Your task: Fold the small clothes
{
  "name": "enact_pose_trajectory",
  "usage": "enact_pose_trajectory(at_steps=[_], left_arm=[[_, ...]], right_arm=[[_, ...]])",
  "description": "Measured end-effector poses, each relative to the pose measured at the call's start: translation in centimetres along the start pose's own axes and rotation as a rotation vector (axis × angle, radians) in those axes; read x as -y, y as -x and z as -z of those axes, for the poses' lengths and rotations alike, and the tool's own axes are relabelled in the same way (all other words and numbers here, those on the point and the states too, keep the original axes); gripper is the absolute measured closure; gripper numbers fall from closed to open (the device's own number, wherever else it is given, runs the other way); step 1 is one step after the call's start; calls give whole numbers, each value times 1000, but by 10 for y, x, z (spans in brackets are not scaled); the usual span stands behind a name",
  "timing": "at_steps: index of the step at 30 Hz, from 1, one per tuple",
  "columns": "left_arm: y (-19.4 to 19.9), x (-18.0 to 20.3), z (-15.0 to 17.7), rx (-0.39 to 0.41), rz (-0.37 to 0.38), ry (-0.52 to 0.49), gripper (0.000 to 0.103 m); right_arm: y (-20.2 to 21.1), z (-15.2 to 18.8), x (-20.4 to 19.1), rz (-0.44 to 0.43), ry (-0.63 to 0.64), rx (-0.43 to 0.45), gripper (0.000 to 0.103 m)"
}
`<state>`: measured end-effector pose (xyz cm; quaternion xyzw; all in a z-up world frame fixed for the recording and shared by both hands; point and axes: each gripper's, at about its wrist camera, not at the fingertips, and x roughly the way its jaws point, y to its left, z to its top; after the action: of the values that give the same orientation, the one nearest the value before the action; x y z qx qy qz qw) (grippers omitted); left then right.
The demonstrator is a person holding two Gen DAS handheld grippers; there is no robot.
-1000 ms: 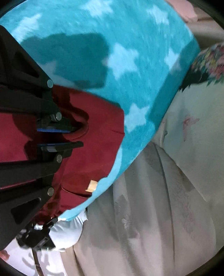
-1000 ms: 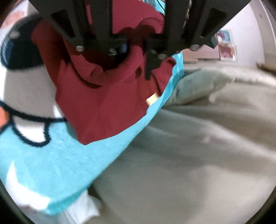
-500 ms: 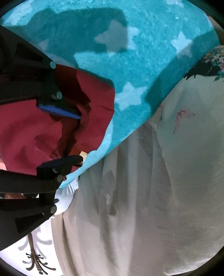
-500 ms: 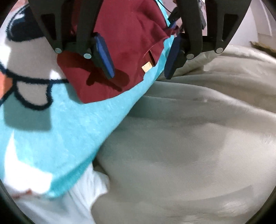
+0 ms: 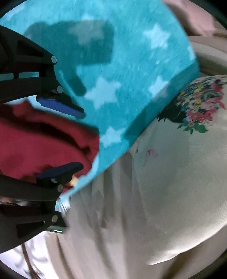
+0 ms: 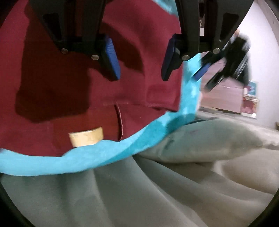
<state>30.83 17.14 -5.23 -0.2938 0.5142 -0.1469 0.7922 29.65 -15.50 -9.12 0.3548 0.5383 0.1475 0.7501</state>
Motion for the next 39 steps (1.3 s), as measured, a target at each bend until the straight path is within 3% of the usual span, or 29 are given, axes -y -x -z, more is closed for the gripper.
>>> enact_pose_trajectory(at_steps=[2, 4, 8, 10, 13, 15, 20, 24, 25, 26, 27, 28, 31, 33, 37, 39], left_arm=[[4, -3, 11, -10, -21, -30, 46], [4, -6, 21, -28, -24, -48, 46], [-1, -9, 41, -79, -25, -105, 44], [-8, -7, 50, -108, -22, -141, 44], [-14, -10, 57, -136, -22, -147, 44], [-13, -14, 62, -140, -31, -127, 44], [10, -22, 81, -114, -96, -88, 44], [22, -27, 100, -94, -148, -53, 44], [28, -29, 108, -85, -160, -38, 44], [33, -29, 114, -77, -167, -30, 44], [38, -30, 120, -65, -175, -24, 44], [44, -29, 127, -51, -183, -22, 44], [61, -29, 143, -10, -207, -30, 44], [64, -30, 150, -1, -227, -28, 44], [68, -29, 164, -9, -230, -15, 44], [70, -25, 167, -6, -218, -31, 44]], right_arm=[[-14, -11, 2, 54, 1, 18, 52], [-1, -13, 4, 81, -20, 49, 52], [70, -3, 16, 23, -36, 160, 48], [119, 15, 37, 82, -44, 229, 39], [182, 49, 73, 258, -72, 320, 30], [196, 65, 96, 269, -129, 312, 29], [191, 92, 145, 230, -230, 273, 29], [163, 88, 155, 233, -183, 266, 28], [155, 87, 149, 235, -144, 268, 35], [152, 86, 147, 230, -127, 241, 48], [151, 84, 145, 212, -116, 212, 78], [155, 84, 145, 176, -121, 187, 83], [177, 92, 142, 105, -114, 199, 85], [180, 96, 142, 124, -103, 195, 85], [158, 88, 147, 190, -90, 169, 68], [172, 94, 143, 199, -110, 207, 67]])
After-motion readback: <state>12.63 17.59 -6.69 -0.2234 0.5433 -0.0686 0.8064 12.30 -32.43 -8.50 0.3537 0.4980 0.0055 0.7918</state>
